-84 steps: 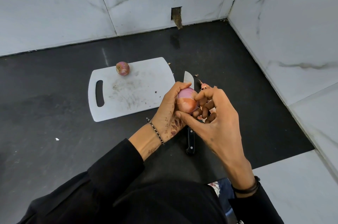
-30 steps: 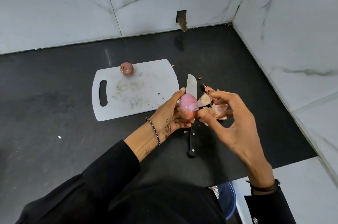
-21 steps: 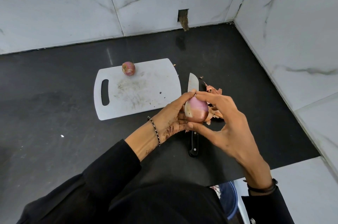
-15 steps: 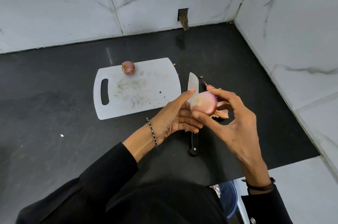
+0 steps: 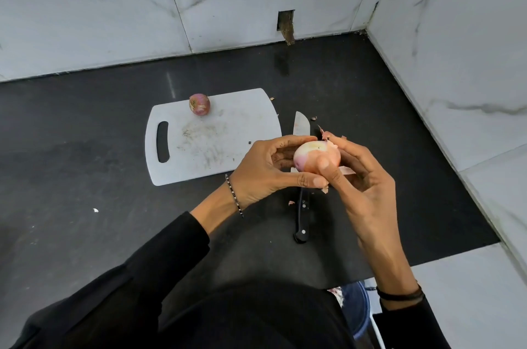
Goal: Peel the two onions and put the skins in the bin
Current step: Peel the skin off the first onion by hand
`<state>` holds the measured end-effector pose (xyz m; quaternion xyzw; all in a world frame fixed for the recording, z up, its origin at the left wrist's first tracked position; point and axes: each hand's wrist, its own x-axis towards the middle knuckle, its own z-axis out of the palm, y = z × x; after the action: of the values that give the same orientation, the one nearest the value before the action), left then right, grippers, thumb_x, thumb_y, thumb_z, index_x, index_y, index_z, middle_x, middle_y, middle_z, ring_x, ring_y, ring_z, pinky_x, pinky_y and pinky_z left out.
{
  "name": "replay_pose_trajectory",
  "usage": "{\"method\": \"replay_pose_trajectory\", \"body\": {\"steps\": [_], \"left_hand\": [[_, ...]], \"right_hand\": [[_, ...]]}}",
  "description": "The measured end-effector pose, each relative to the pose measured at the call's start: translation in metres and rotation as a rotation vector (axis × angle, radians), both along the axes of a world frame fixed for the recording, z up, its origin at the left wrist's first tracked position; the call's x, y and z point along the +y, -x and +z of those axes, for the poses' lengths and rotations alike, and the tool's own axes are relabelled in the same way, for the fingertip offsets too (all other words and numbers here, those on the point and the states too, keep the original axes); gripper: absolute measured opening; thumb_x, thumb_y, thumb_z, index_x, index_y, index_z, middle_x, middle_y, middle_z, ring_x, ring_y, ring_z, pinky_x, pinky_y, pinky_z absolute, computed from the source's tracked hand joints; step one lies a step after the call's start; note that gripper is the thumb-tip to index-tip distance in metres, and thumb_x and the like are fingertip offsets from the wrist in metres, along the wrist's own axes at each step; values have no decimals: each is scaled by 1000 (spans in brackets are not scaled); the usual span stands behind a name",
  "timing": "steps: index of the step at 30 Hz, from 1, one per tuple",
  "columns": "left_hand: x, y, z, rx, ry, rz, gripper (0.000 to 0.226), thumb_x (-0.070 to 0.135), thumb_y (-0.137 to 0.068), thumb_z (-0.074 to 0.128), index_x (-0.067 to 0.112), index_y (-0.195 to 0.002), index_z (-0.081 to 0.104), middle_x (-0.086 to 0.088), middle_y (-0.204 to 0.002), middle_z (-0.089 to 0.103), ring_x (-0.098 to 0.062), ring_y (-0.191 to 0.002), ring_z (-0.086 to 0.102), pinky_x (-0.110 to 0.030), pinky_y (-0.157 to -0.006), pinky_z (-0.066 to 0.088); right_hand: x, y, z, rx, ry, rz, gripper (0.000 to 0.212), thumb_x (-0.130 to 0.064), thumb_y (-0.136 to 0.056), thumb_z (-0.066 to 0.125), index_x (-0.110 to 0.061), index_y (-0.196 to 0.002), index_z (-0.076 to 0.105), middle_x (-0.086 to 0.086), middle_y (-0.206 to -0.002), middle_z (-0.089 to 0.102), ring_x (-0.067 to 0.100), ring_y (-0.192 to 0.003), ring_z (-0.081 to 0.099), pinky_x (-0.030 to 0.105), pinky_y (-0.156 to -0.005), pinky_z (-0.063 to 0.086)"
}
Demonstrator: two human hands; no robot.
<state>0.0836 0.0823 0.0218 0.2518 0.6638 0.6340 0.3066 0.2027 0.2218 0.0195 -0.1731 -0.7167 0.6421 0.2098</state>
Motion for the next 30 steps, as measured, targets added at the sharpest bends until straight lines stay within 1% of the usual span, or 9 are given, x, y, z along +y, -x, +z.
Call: {"method": "replay_pose_trajectory", "body": {"steps": [4,7,9,13,16,19,22,25,30], "left_hand": [[-1,2,-2,3,9,16,57,1,-68,84,12,-120,65,1,-115,71,-13,-105,69,-23,-86,55],[-2,2,-4,48,34,22,59,3,-69,86,12,-123,64,0,-118,70,-13,-107,68,-24,-88,55],[-2,2,-5,59,44,15,61,4,-68,87,13,-124,63,2,-119,69,-12,-108,67,-24,-88,55],[-2,0,-4,90,59,6,63,8,-67,88,19,-123,63,8,-118,68,-8,-108,65,-19,-86,53],[-2,1,-8,91,55,36,62,11,-68,88,16,-124,63,4,-118,69,-11,-108,66,-23,-87,55],[-3,3,-10,76,52,69,62,13,-68,88,14,-125,64,0,-119,69,-15,-109,66,-29,-91,56],[-3,5,-11,41,47,77,60,9,-70,86,11,-126,63,-3,-120,69,-16,-109,66,-29,-91,56],[-4,4,-12,-23,27,99,55,6,-72,84,12,-123,64,-1,-117,69,-12,-106,67,-22,-86,54],[-5,4,-12,-145,-2,122,46,8,-77,80,18,-119,66,4,-113,72,-8,-106,68,-19,-87,52]], "right_hand": [[5,-2,2,11,42,11,28,-18,-98,63,-12,-124,71,-4,-124,72,11,-116,67,24,-83,56],[12,-3,1,20,52,5,19,-11,-95,69,-7,-113,75,2,-117,75,17,-122,65,42,-103,52],[15,-3,1,9,59,5,15,-8,-94,70,-4,-107,75,4,-114,76,17,-125,64,44,-110,48],[18,-3,0,-56,-21,15,11,-18,-95,69,-14,-102,76,-1,-116,72,12,-124,62,47,-108,50],[18,-3,-1,-60,-51,21,10,-23,-95,68,-18,-100,75,-3,-119,69,11,-125,61,50,-107,50],[19,-5,-2,-54,-43,65,12,-23,-95,66,-16,-98,75,-4,-121,67,14,-129,59,47,-107,50],[19,-8,0,-46,-25,120,12,-18,-97,63,-13,-96,74,-4,-119,67,15,-127,59,33,-100,54],[20,-10,2,-18,10,145,13,-11,-98,59,-7,-95,70,3,-118,66,11,-113,63,21,-82,54],[26,-14,2,7,30,141,15,-8,-101,52,2,-96,63,7,-112,67,8,-89,63,20,-77,52]]}}
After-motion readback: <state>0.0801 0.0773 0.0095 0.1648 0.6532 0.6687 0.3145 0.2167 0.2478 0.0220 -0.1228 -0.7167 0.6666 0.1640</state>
